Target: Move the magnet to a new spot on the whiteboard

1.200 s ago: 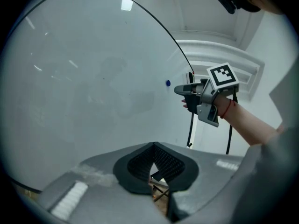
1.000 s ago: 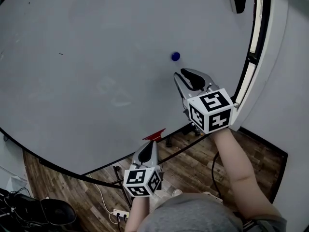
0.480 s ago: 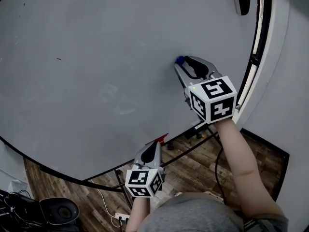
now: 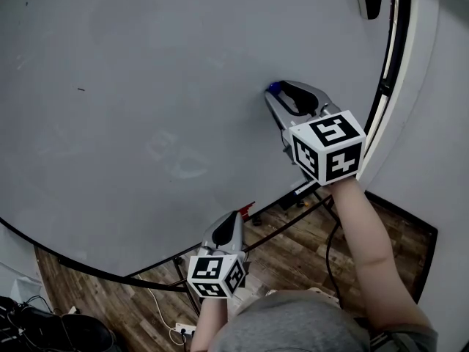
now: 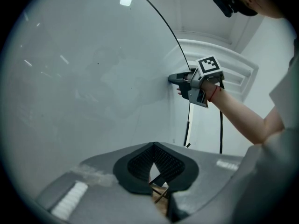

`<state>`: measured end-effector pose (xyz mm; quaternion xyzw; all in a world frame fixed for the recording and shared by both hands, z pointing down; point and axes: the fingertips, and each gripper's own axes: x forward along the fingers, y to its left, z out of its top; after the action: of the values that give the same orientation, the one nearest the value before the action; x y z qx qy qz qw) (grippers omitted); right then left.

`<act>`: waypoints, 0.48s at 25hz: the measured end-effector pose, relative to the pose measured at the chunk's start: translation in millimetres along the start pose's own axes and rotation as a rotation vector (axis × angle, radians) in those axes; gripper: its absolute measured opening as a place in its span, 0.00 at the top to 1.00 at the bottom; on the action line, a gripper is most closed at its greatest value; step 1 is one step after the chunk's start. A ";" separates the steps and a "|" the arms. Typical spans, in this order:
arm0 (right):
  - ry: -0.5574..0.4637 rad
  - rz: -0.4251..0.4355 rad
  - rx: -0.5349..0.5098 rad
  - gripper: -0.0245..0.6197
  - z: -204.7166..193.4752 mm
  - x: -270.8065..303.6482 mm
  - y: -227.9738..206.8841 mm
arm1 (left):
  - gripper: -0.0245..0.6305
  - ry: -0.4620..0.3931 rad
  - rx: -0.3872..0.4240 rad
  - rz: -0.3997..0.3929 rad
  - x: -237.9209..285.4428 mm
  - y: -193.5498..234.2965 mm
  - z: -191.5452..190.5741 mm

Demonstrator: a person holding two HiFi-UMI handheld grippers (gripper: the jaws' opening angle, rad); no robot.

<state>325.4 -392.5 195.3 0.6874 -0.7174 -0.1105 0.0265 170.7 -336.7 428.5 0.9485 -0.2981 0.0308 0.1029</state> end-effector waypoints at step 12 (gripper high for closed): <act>-0.008 -0.030 0.004 0.77 -0.9 -2.8 -2.9 | 0.96 0.006 -0.004 0.007 -4.4 6.0 0.1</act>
<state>328.7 -389.9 196.0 0.6977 -0.7073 -0.1123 0.0204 163.6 -339.0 429.0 0.9470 -0.3014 0.0334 0.1056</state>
